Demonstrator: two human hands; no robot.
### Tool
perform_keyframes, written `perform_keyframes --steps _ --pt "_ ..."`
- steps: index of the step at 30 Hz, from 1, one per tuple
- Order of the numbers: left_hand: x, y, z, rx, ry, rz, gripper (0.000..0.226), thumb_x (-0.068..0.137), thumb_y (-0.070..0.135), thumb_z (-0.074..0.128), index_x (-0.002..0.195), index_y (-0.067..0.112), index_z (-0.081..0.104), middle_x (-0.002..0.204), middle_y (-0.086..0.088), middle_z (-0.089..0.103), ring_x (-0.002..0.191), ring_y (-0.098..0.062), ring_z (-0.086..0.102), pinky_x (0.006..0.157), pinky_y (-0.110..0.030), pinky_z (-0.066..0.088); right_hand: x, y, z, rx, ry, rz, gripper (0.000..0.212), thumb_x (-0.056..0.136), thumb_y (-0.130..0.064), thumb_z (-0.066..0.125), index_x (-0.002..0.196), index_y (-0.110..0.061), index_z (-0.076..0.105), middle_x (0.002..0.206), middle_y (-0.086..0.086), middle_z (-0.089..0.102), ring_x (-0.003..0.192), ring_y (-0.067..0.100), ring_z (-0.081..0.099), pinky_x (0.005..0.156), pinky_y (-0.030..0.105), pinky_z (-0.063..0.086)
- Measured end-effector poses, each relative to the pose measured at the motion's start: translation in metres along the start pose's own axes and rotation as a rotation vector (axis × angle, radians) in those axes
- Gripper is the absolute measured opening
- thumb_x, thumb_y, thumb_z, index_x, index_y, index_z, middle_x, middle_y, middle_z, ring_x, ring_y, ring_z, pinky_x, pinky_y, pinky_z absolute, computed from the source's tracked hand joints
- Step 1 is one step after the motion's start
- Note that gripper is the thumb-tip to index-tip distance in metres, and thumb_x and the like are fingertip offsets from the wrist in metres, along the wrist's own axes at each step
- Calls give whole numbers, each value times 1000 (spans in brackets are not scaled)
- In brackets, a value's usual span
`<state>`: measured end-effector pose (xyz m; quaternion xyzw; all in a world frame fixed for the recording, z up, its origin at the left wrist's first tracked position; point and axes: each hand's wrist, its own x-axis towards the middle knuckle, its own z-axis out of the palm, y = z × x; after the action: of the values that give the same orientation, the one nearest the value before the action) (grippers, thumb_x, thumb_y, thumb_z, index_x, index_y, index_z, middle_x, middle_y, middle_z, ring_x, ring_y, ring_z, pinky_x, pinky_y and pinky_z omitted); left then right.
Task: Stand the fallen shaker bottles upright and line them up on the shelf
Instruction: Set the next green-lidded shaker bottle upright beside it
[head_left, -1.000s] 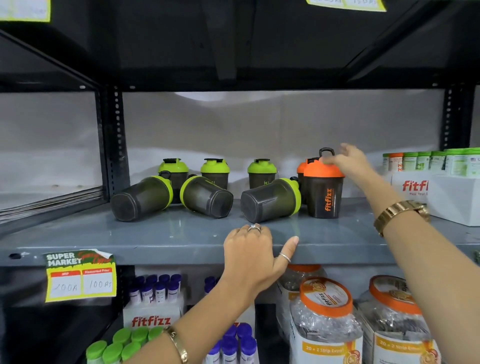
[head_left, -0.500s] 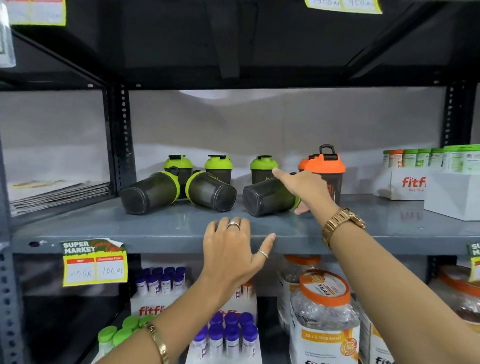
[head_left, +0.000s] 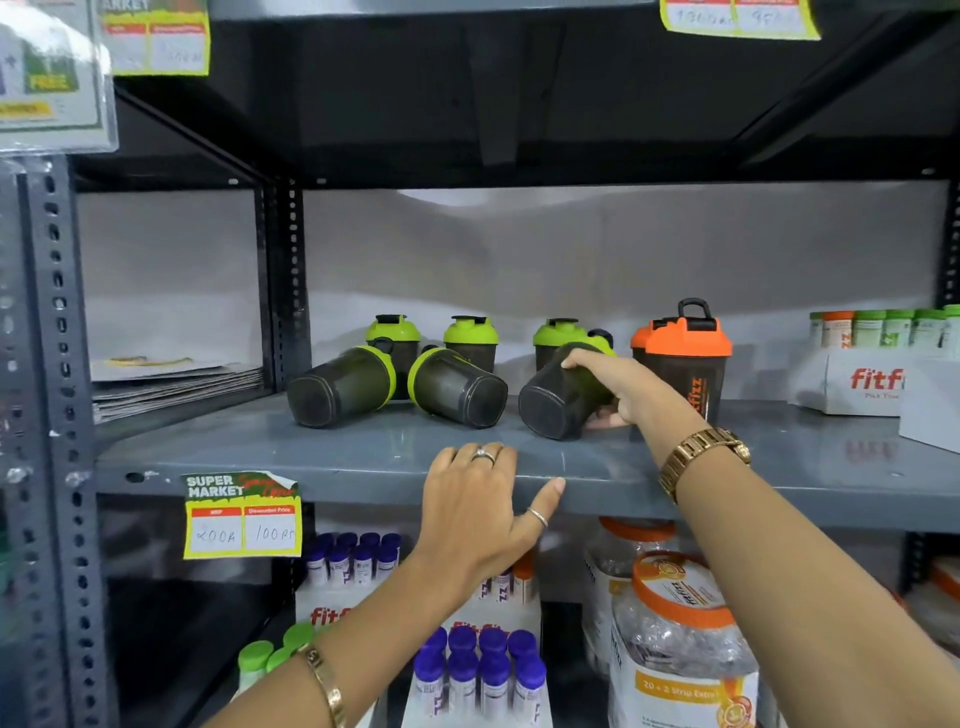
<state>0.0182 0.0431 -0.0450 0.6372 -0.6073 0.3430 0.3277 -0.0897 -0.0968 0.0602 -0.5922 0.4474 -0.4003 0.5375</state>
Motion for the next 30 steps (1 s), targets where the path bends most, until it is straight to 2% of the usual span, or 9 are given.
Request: perform_keyframes --steps 3,6,10,15,18,21,24,27,30 --pt "0 -1 1 -7 -5 -1 59 83 56 34 78 8 68 76 -6 72 71 -24 66 68 -34 49 4 -2 1 25 54 -143 72 71 -17 75 131 -11 35 119 14 51 103 30 55 74 45 55" --pt "-1 -1 2 -12 -2 -6 60 83 56 34 80 8 69 78 -6 72 72 -24 66 69 -34 49 9 0 -1 -25 117 -260 82 55 -18 81 120 -16 31 124 14 51 106 31 58 78 46 56" --pt "-2 -1 2 -19 0 -10 59 83 56 33 80 8 68 78 -5 71 72 -23 65 69 -34 48 5 8 -6 -338 176 -441 93 60 -12 83 132 -16 24 128 15 30 112 24 37 91 26 37" --pt "-2 -1 3 -14 -2 -14 59 84 56 33 80 8 68 77 -6 71 73 -23 65 69 -34 49 9 6 -9 -539 141 -468 98 63 -13 84 138 -19 20 136 22 29 128 35 34 106 37 34" --pt "-2 -1 4 -11 -8 -12 60 84 56 33 80 8 68 77 -6 71 72 -24 65 69 -34 49 8 -1 -6 -518 136 -480 102 65 -31 83 141 -18 17 144 17 23 135 33 28 112 40 29" --pt "-2 -2 4 -11 -4 -8 59 83 56 35 79 8 68 76 -6 71 71 -24 65 69 -33 50 0 -11 4 -564 405 -701 94 71 -54 71 140 -11 24 144 18 30 132 37 34 105 44 35" --pt "-2 -1 4 -10 2 -17 58 83 55 35 78 7 67 75 -7 70 70 -25 64 67 -33 49 -5 -25 18 -866 715 -814 86 73 -67 58 130 -5 40 135 20 43 119 39 44 92 46 42" --pt "-2 -2 5 -8 2 -17 58 82 55 35 78 7 67 74 -7 69 69 -26 63 65 -33 49 0 -37 31 -1068 735 -745 85 74 -70 53 126 -2 49 134 20 47 119 37 44 93 43 41" --pt "-2 -2 4 -8 10 -14 57 82 55 35 79 8 67 75 -7 70 69 -25 63 66 -33 48 5 -45 35 -1108 637 -660 68 77 -55 63 118 0 57 124 19 56 116 33 51 89 38 45"
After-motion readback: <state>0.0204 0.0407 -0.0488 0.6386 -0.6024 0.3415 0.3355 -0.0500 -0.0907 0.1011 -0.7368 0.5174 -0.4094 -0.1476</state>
